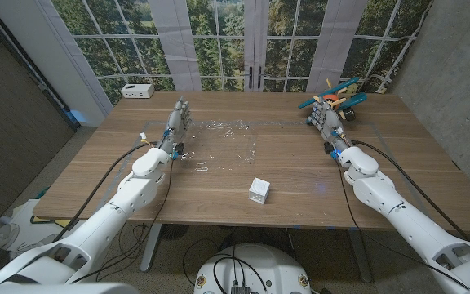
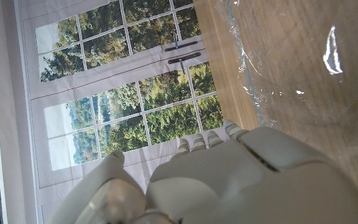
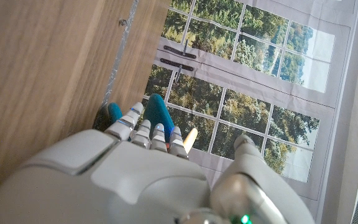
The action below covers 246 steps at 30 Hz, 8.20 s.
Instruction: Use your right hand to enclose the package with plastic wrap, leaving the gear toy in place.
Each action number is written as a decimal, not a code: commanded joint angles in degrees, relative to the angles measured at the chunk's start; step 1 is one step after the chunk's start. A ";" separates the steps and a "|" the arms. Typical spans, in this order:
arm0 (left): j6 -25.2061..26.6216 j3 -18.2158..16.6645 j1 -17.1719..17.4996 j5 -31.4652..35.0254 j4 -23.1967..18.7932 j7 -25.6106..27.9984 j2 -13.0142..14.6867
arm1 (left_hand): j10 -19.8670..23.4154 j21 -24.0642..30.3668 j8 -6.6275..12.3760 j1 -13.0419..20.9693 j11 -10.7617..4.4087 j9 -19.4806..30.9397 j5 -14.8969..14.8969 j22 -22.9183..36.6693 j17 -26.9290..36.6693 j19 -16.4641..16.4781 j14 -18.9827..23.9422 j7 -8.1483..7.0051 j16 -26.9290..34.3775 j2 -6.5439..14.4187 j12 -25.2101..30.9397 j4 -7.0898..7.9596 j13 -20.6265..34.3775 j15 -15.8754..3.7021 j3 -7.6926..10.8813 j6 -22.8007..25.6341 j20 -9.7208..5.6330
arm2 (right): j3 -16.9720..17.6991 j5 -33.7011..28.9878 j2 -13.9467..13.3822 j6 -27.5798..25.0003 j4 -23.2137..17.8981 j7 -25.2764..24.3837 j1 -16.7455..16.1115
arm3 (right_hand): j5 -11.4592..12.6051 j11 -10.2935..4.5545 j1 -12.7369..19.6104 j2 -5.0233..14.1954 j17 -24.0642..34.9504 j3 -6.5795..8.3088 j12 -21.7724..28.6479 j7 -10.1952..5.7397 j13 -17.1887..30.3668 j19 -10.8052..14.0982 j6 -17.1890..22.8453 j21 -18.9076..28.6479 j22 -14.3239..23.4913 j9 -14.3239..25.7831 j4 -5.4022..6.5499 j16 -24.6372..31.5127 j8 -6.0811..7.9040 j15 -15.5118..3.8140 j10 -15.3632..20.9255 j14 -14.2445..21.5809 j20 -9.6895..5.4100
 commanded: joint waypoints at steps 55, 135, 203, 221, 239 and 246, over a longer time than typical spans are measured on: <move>2.42 -0.73 3.22 -2.33 -5.61 -3.16 3.63 | -8.11 0.77 1.09 0.78 3.42 0.34 0.41 0.50 0.31 2.15 -5.57 -3.02 1.16 1.54 1.38 -0.50 0.26 4.79 -0.25 -7.92 4.15 | -2.35 -23.37 -24.40 -21.78 -40.16 -6.55 -9.96 | -0.72 0.57 6.21 2.37 0.27 3.04 1.95 -2.50 0.44 2.46 8.47 0.81 0.40 0.42 -4.34 1.94 1.93 1.55 7.91 8.05 5.26; 0.64 -1.64 5.25 -4.61 -5.85 -7.01 4.71 | -5.61 0.70 0.77 1.75 4.50 0.39 0.17 0.70 0.38 2.92 -4.47 -3.56 0.73 1.51 1.49 -1.10 0.40 4.08 -0.32 -5.30 4.34 | -16.61 -73.07 -26.71 -48.99 -69.72 14.11 -5.54 | -1.79 -1.40 9.83 2.28 0.37 4.65 2.17 -4.11 0.55 5.06 11.94 1.32 0.45 0.52 -7.85 1.94 1.76 -2.19 12.08 11.47 4.77; 0.44 -1.77 3.74 -6.23 -4.57 -12.15 5.22 | -5.46 0.56 0.48 1.90 4.46 0.41 0.05 0.77 0.40 3.15 -4.38 -3.52 0.61 1.61 1.14 -1.07 0.42 3.96 -0.47 -5.32 4.62 | -19.37 -112.87 -7.55 -48.55 -64.88 40.84 -18.80 | -0.85 -3.87 12.99 -7.31 1.19 1.06 0.41 -2.93 1.19 5.30 4.25 0.97 0.67 0.88 -10.80 1.47 0.19 -4.59 7.73 10.32 3.74; 0.92 -1.69 3.07 -6.00 -4.82 -12.37 5.62 | -5.42 0.49 0.45 1.92 4.42 0.41 0.02 0.79 0.40 3.15 -4.37 -3.57 0.59 1.64 1.07 -1.05 0.43 3.98 -0.52 -5.35 4.63 | -18.80 -113.30 -4.79 -47.58 -62.11 41.76 -20.17 | -0.07 -4.13 14.02 -6.92 1.27 1.07 0.74 -3.31 1.30 5.75 5.82 1.12 0.70 0.95 -10.60 1.72 1.05 -4.88 8.41 10.75 3.55; 1.16 -1.67 2.92 -5.90 -5.12 -12.87 6.18 | -5.38 0.43 0.45 1.93 4.52 0.41 -0.01 0.80 0.40 3.15 -4.36 -3.61 0.58 1.63 1.02 -1.04 0.43 3.95 -0.59 -5.33 4.64 | -19.92 -116.04 -3.75 -49.18 -60.15 41.63 -21.17 | 0.97 -4.18 16.33 -6.21 1.18 1.39 1.28 -2.97 1.39 6.75 10.05 1.39 0.70 1.04 -10.72 2.04 2.58 -5.22 10.10 11.79 3.50; 1.65 -1.60 2.79 -6.08 -5.16 -13.20 6.39 | -5.41 0.41 0.43 1.92 4.51 0.41 -0.02 0.80 0.40 3.15 -4.40 -3.65 0.57 1.61 0.99 -1.03 0.44 3.96 -0.62 -5.38 4.66 | -20.09 -118.49 -3.00 -50.51 -59.68 41.16 -22.16 | 1.74 -3.51 17.83 -6.04 1.30 0.96 2.80 -2.80 1.52 7.93 14.48 1.61 0.68 1.15 -10.36 3.12 3.87 -5.93 14.90 14.89 3.33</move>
